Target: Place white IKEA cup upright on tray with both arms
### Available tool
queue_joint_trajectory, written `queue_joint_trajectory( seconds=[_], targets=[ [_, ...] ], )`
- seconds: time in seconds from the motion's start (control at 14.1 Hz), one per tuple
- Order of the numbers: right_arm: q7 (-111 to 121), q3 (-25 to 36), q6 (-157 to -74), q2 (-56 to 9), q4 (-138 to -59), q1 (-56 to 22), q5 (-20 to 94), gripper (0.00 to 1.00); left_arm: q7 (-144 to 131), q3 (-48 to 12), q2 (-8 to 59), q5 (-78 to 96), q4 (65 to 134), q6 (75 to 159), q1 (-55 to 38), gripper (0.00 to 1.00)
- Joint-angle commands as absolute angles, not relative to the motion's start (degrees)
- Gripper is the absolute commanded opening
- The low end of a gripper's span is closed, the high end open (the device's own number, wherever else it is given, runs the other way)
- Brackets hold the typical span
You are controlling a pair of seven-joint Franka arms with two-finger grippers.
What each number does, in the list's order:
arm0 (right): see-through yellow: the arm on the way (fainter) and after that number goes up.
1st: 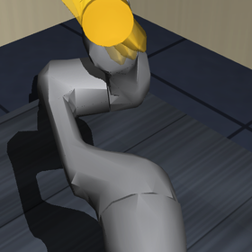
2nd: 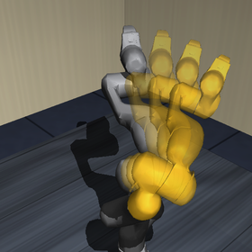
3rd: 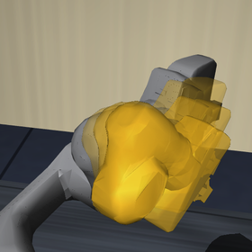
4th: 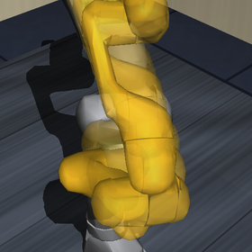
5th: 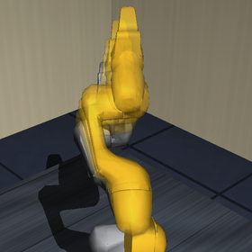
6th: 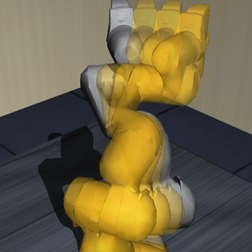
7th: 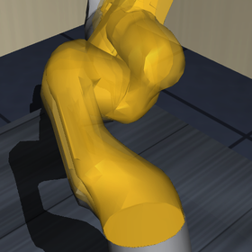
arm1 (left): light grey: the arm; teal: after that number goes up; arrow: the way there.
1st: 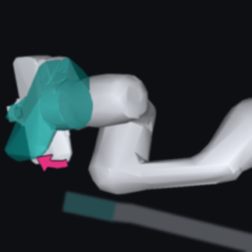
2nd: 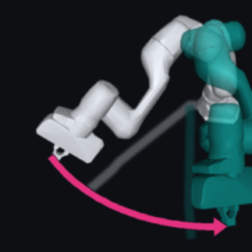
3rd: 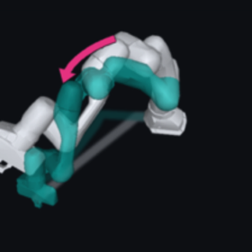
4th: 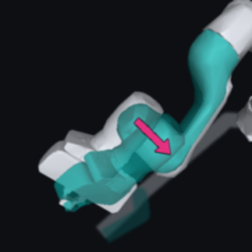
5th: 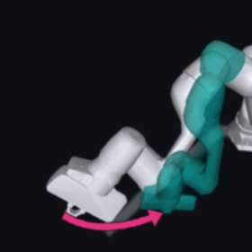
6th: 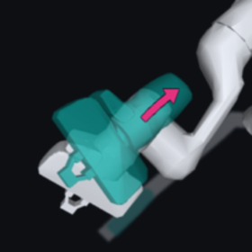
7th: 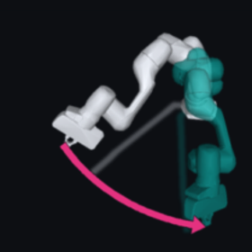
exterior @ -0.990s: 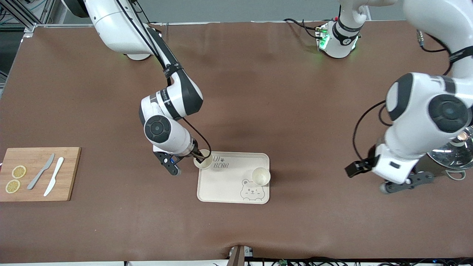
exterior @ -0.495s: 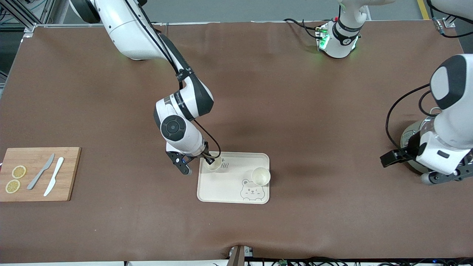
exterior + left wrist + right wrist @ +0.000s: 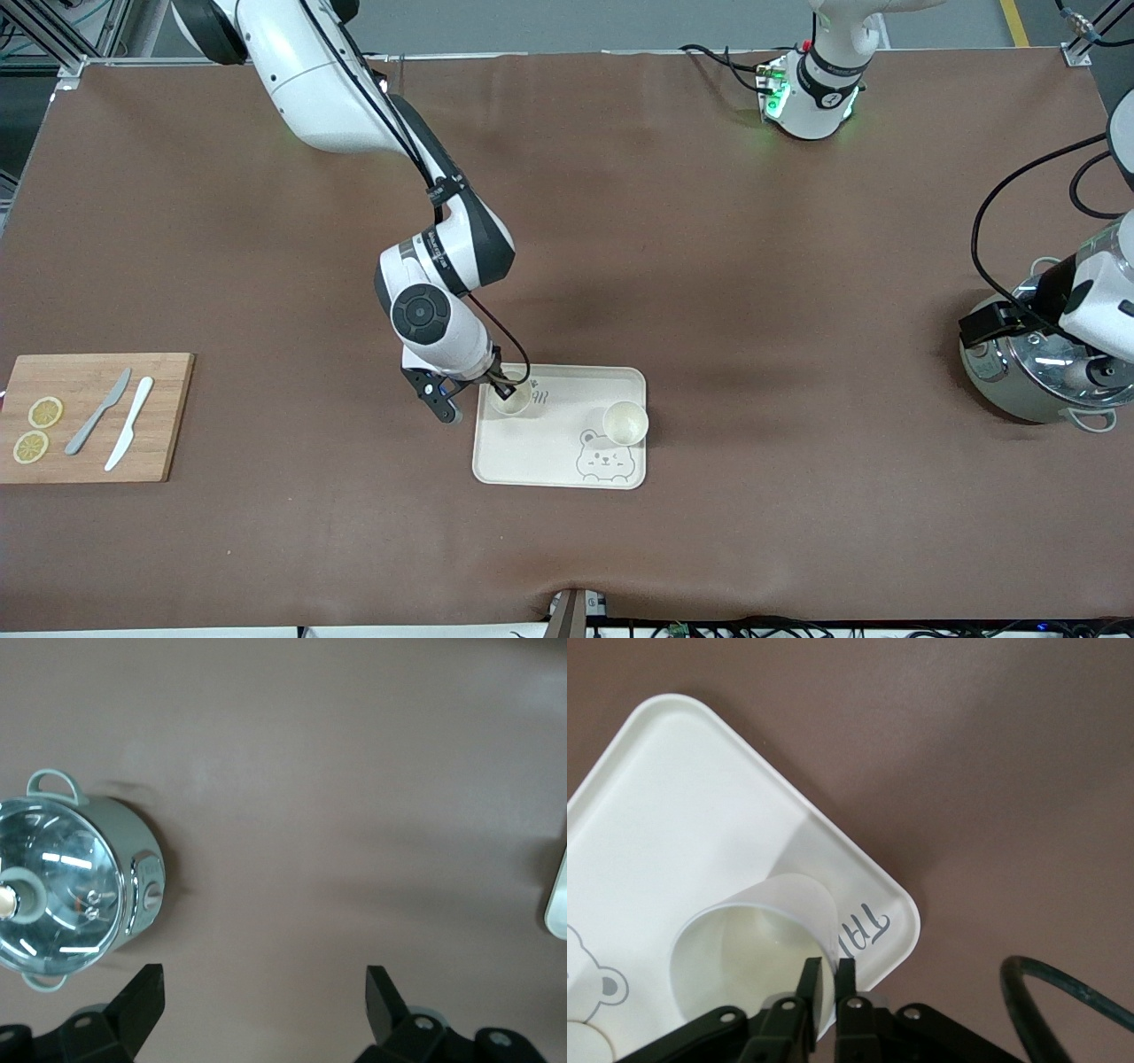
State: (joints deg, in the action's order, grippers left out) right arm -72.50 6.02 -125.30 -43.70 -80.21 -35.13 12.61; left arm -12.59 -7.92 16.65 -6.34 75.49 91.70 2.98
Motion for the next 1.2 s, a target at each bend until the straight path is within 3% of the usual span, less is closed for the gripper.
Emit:
queue_joint_trajectory(
  seconds=[0.0,0.14,0.64,0.92,1.13],
  targets=[
    [-72.6,6.15,-124.37,-43.68,-78.66,-35.42,12.66,1.0,-11.87,-8.52,13.8,-7.47,77.78,89.92,3.16,1.0],
    [-72.42,6.15,-122.62,-42.37,-78.58,-34.98,12.48,1.0,-11.87,-8.53,12.92,-7.21,77.87,88.69,3.08,1.0],
    [-69.45,9.84,-100.82,-39.47,-69.17,-34.63,12.31,1.0,-11.43,-8.7,10.47,-6.86,79.18,88.15,3.08,1.0],
    [-69.17,12.83,-92.74,-30.87,-71.36,-34.1,10.64,1.0,-10.99,-9.05,6.69,-6.5,83.67,90.09,3.16,1.0],
    [-68.29,13.01,-92.9,-25.85,-76.1,-33.58,10.2,1.0,-10.46,-9.05,5.63,-6.33,83.59,89.21,3.16,1.0]
  ],
)
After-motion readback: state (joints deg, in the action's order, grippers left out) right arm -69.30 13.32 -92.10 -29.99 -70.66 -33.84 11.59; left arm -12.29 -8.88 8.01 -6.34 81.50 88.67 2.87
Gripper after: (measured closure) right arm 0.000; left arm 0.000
